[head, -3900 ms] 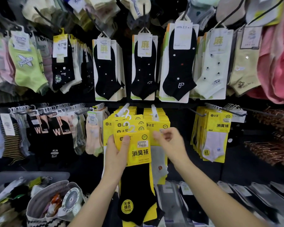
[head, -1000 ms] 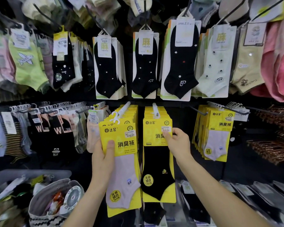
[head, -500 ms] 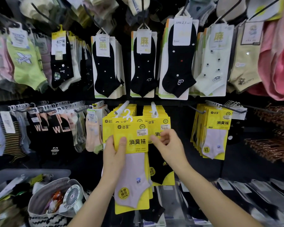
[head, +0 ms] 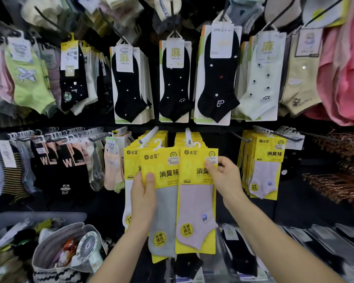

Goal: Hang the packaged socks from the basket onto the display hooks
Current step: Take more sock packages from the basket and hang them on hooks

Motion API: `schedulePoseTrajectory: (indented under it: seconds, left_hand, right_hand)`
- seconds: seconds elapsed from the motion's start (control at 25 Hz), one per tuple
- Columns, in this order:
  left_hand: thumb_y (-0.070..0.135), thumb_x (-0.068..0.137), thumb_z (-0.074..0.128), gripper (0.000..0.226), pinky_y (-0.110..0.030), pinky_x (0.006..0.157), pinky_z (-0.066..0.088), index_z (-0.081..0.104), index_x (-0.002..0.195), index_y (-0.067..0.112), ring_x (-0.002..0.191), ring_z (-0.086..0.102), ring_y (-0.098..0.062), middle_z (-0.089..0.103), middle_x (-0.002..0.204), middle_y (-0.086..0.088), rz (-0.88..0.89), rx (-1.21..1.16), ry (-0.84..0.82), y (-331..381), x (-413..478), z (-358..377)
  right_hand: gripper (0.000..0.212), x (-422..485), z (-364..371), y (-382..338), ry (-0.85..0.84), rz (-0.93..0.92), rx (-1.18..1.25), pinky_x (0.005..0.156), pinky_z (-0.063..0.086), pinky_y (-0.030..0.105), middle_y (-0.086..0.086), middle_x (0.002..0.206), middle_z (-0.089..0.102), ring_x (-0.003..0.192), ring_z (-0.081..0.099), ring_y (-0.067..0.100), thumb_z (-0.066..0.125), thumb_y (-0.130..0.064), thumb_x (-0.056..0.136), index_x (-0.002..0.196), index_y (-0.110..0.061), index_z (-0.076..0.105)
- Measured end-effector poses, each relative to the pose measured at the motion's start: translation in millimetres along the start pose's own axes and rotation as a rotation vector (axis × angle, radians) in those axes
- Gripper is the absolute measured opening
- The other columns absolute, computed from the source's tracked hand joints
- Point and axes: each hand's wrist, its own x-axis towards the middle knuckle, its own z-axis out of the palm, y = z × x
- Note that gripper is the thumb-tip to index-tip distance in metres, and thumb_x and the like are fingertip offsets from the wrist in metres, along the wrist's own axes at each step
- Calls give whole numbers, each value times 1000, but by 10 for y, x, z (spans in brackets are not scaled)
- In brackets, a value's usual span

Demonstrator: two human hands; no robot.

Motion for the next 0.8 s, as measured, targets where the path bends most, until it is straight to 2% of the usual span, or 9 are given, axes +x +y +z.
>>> schedulePoseTrajectory:
  seconds: [0.12,0.2,0.24,0.32,0.36,0.44,0.6,0.72,0.8]
  left_hand:
    - [18,100,39,19,-12,70,46,57,101,18,84,60,1,66,91,18,28,30,32,19,31,-153]
    - [13,100,38,31,-2,68,43,57,96,37,85,58,15,61,91,40,82,55,28,135,4,-231]
    - [11,100,37,42,0,68,42,57,94,48,85,56,19,59,92,44,96,64,16,186,-11,-266]
    - [14,101,37,60,-10,73,48,49,91,72,89,62,7,67,97,23,74,85,7,227,-31,-320]
    - [16,101,37,62,-17,75,49,46,89,77,91,63,-2,68,100,12,63,98,12,221,-35,-341]
    - [18,100,37,60,-23,77,48,45,88,77,95,64,-12,67,104,3,46,106,21,174,-35,-368]
    - [14,100,38,68,-7,69,45,43,85,80,88,62,4,67,91,23,77,112,19,186,-67,-342]
    - [7,100,37,54,6,65,37,53,89,58,85,51,28,49,90,56,129,121,-6,170,-83,-301]
    - [10,100,38,38,4,63,39,50,87,44,81,53,24,55,87,48,107,113,12,118,-59,-287]
  right_hand:
    - [3,128,24,-67,6,-4,-16,76,56,34,1,89,71,80,68,12,62,-22,88,90,-23,60]
    - [7,168,81,-74,-12,4,-38,78,57,36,0,89,71,81,68,13,63,-23,88,84,-28,58]
    - [9,183,109,-65,-13,9,-53,79,57,38,0,89,71,82,68,14,63,-24,88,82,-29,58]
    - [10,209,157,-48,-2,16,-90,79,57,41,-2,87,70,82,68,14,64,-25,87,80,-29,58]
    - [11,223,180,-38,3,18,-104,78,57,41,-2,86,70,82,68,14,64,-26,87,79,-29,58]
    - [11,250,208,-11,14,10,-124,77,58,41,-2,86,70,81,68,15,64,-27,87,78,-29,57]
    - [10,300,225,38,11,-24,-194,66,56,28,-10,81,67,76,67,6,63,-29,87,79,-30,57]
    - [12,338,239,45,7,-28,-251,57,48,19,-15,75,63,71,63,2,62,-31,88,78,-31,55]
    - [9,339,241,101,-6,-30,-242,63,53,27,-12,79,65,76,66,8,61,-30,88,82,-29,56]
